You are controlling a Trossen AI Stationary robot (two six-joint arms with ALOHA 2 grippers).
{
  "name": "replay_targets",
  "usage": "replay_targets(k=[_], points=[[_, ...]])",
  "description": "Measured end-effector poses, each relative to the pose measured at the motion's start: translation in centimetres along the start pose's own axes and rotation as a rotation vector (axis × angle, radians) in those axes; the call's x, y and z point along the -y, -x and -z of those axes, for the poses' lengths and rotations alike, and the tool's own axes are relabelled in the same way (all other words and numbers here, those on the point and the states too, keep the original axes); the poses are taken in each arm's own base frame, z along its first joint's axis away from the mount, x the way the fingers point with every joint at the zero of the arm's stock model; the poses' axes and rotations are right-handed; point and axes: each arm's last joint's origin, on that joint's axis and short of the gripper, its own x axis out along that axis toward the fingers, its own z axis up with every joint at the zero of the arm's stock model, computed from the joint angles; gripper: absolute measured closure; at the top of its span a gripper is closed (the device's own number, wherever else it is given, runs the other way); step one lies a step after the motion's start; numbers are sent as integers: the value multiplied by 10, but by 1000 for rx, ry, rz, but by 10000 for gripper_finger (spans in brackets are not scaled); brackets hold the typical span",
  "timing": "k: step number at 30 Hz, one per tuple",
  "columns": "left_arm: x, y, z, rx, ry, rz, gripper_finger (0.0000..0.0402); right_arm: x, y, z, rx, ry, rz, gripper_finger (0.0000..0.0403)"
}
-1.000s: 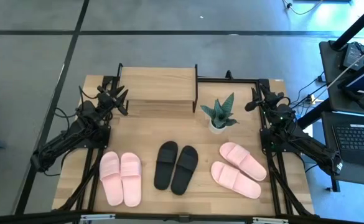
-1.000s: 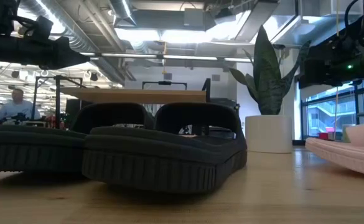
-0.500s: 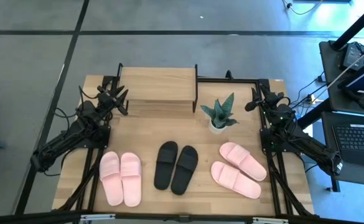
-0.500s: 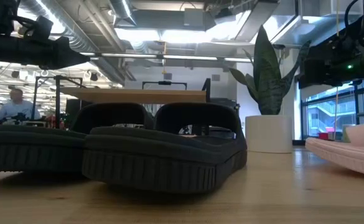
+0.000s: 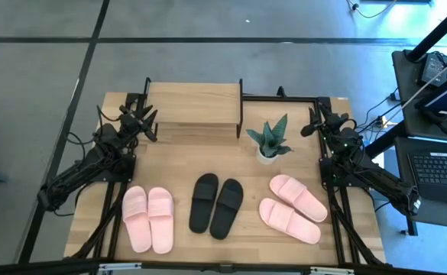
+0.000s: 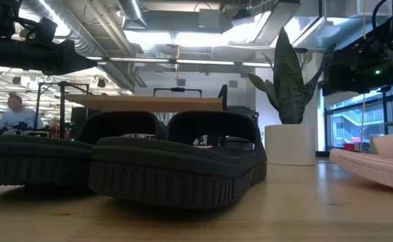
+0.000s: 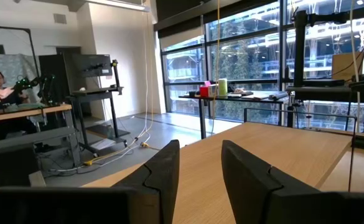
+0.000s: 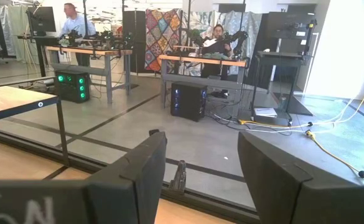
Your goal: Pick and place slides into the shelf
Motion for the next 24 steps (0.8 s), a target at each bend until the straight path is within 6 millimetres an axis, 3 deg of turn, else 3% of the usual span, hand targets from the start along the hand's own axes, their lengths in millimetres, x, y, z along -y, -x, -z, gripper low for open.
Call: replay_targets(k=[24], points=[[0,0,0,0,0,0,290,0,0,0,1,-57,-1,203]])
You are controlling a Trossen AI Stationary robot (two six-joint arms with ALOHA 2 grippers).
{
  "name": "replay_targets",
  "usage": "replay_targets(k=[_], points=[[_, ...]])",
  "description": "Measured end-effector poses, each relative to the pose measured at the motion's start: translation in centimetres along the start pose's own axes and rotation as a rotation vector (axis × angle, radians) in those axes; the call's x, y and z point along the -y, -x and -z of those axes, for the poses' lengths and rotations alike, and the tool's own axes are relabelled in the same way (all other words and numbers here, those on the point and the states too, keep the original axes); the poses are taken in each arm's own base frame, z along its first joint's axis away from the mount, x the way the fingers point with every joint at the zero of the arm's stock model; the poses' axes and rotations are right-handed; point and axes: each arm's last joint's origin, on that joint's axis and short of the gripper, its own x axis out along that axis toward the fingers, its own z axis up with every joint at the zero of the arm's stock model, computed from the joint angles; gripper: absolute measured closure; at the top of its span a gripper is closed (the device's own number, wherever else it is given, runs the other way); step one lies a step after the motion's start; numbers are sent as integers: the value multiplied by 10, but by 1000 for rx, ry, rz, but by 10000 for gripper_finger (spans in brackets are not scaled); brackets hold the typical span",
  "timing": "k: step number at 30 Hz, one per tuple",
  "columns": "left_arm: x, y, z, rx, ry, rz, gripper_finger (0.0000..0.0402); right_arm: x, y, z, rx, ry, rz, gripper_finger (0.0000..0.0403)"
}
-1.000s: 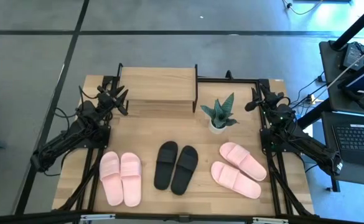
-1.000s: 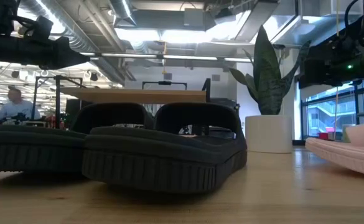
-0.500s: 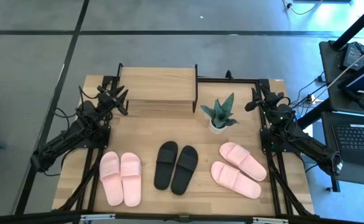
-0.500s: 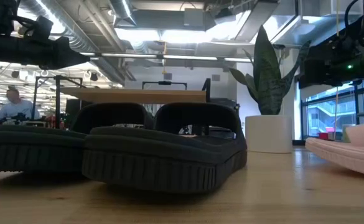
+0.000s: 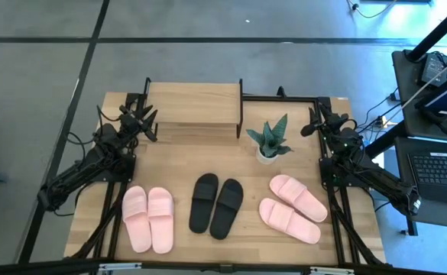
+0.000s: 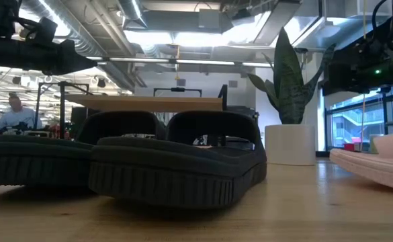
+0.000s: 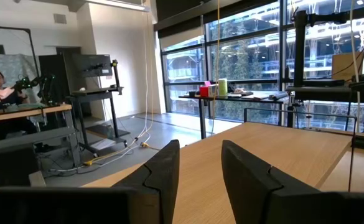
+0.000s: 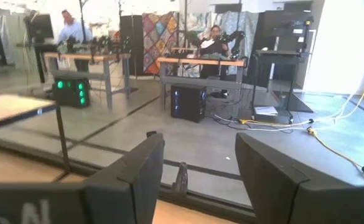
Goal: Pick and place slides into the shelf
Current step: Put the pink slipper under the shelf
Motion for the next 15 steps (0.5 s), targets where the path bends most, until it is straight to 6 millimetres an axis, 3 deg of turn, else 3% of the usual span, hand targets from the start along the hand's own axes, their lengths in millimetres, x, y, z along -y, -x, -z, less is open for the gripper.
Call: replay_targets(k=[15], points=[[0,0,-1,8,9,0,290,0,0,0,0,-101,0,203]])
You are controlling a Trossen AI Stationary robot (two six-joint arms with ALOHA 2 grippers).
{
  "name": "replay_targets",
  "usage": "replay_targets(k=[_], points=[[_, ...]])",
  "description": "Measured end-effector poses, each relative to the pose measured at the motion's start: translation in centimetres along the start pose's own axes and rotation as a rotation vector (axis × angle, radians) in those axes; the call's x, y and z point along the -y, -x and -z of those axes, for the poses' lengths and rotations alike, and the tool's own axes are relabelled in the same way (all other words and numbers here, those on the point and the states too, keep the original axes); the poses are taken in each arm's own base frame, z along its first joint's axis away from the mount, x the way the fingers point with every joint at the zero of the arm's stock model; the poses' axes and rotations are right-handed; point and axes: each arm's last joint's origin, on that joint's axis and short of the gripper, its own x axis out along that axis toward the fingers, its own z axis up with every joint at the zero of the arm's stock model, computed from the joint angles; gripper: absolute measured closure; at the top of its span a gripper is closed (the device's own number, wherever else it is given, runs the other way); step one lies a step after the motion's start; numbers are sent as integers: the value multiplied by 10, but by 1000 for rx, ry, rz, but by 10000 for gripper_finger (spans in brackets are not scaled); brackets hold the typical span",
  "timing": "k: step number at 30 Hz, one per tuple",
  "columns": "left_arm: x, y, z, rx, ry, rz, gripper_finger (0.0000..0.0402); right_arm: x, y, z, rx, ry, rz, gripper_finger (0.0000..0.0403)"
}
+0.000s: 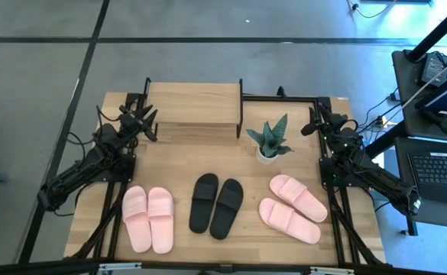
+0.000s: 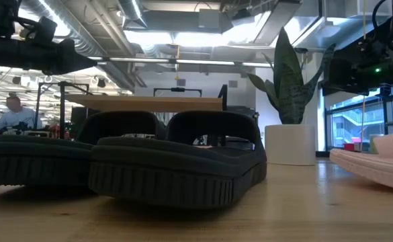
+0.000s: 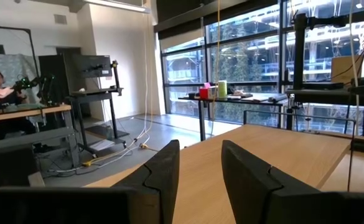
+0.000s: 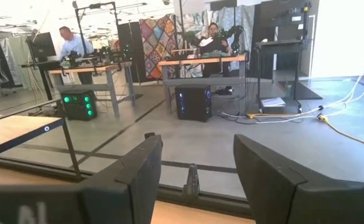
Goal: Pick and place slides into the shelf
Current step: Put the pink slipper under the shelf
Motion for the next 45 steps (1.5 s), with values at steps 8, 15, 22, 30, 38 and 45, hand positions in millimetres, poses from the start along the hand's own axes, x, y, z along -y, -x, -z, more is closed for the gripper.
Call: replay_targets(k=[8,15,22,30,38,45], points=[[-2,0,0,0,3,-68,268,0,0,0,1,15,0,203],[-2,0,-3,32,184,-52,189,0,0,0,0,26,0,203],[-2,0,-6,63,306,-47,180,0,0,0,0,97,0,203],[6,3,-42,92,271,226,182,0,0,0,0,129,0,203],[18,-12,-116,-6,-25,348,179,0,0,0,0,127,1,203],[52,-53,-150,-228,-209,469,179,0,0,0,0,125,0,203]])
